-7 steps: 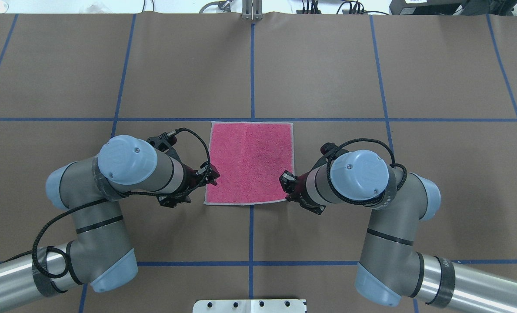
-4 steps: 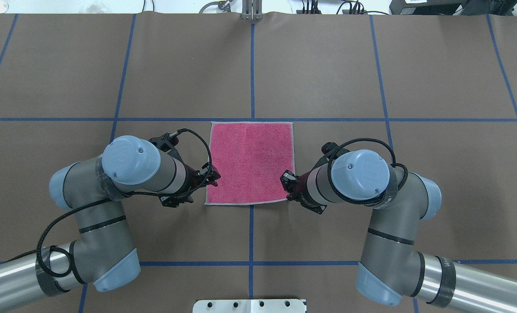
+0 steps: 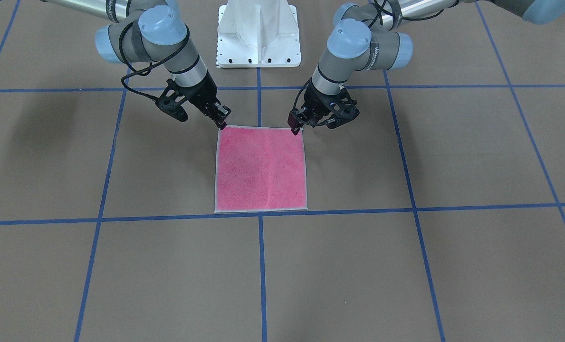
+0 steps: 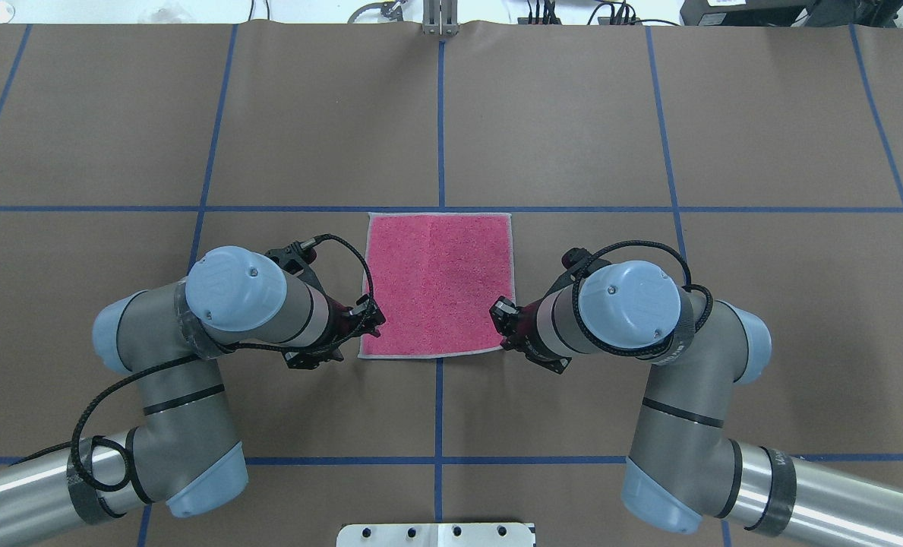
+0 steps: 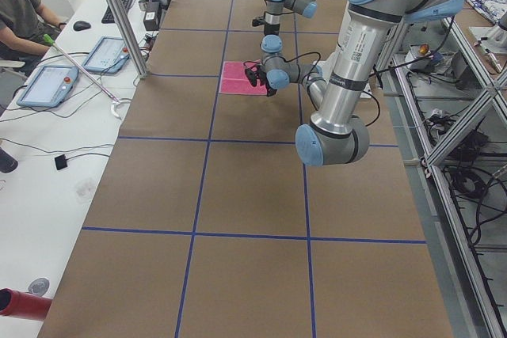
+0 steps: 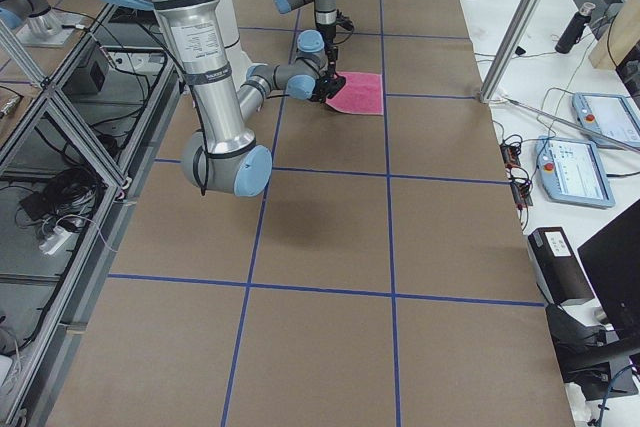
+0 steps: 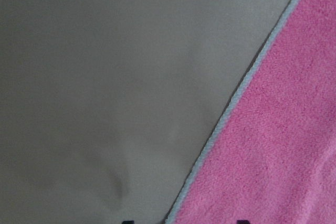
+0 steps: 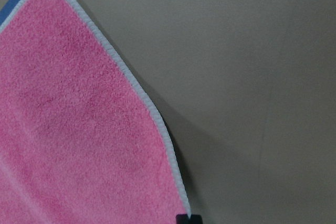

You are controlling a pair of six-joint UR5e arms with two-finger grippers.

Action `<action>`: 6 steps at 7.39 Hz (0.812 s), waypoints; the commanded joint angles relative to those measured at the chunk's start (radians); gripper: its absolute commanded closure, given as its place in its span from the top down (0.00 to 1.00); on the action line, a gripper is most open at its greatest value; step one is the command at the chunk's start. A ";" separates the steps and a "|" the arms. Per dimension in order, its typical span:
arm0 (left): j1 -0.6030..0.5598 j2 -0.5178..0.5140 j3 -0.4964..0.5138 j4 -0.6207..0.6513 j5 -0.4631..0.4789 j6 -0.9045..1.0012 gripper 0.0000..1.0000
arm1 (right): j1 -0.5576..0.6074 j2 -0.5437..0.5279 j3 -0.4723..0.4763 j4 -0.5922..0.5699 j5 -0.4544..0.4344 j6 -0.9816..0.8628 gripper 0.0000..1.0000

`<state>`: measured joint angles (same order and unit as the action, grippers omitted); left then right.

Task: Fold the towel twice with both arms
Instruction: 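Close both grippers on the towel's near corners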

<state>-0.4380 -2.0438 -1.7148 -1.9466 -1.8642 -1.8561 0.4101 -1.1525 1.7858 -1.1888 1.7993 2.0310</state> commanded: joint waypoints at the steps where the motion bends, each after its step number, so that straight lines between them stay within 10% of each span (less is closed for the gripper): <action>1: 0.004 0.000 0.003 0.000 -0.001 0.000 0.65 | 0.001 0.000 0.000 0.000 0.000 0.000 0.00; 6: 0.010 -0.006 0.018 0.000 0.000 0.000 0.61 | 0.001 0.000 -0.002 0.000 0.000 0.000 0.00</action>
<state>-0.4286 -2.0498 -1.6999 -1.9466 -1.8638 -1.8561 0.4111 -1.1520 1.7845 -1.1888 1.7993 2.0310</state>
